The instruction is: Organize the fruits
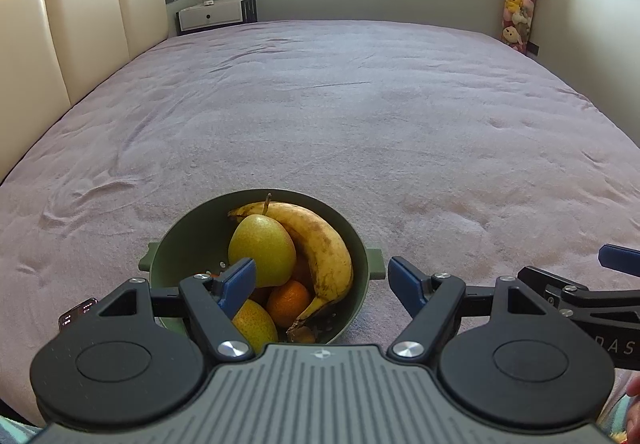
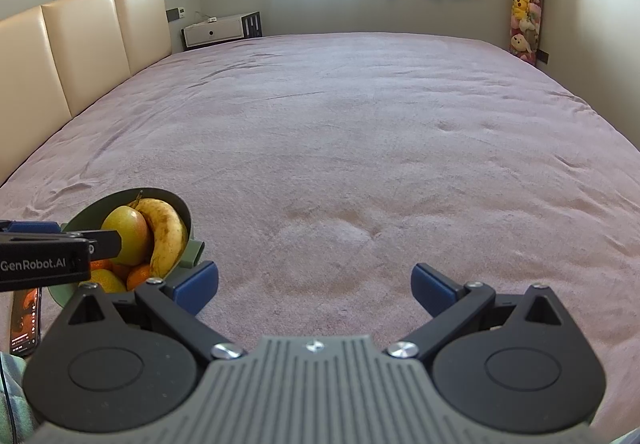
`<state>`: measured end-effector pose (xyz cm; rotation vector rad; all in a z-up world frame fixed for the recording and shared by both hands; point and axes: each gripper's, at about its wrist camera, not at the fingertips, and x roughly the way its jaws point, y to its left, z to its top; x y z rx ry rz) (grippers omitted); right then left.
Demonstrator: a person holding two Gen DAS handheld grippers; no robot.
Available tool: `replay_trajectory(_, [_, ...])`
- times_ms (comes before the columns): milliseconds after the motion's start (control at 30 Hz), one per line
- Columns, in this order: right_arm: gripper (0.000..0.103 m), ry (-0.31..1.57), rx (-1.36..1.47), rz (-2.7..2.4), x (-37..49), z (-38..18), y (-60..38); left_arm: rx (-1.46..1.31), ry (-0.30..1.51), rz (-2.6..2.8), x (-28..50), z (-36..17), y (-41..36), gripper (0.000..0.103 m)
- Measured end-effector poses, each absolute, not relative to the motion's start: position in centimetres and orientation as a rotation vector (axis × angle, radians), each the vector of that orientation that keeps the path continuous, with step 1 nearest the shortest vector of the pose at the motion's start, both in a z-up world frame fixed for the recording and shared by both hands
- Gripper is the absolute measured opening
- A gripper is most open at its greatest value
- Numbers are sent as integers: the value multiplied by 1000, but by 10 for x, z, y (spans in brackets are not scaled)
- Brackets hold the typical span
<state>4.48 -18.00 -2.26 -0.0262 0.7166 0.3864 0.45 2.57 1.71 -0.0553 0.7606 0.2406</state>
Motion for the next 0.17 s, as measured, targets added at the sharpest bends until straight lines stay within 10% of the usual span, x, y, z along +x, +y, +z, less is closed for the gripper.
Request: replay_trajectory(167, [99,717,-26,386,45,-23,-180,-52,756,241,3,17,25,88])
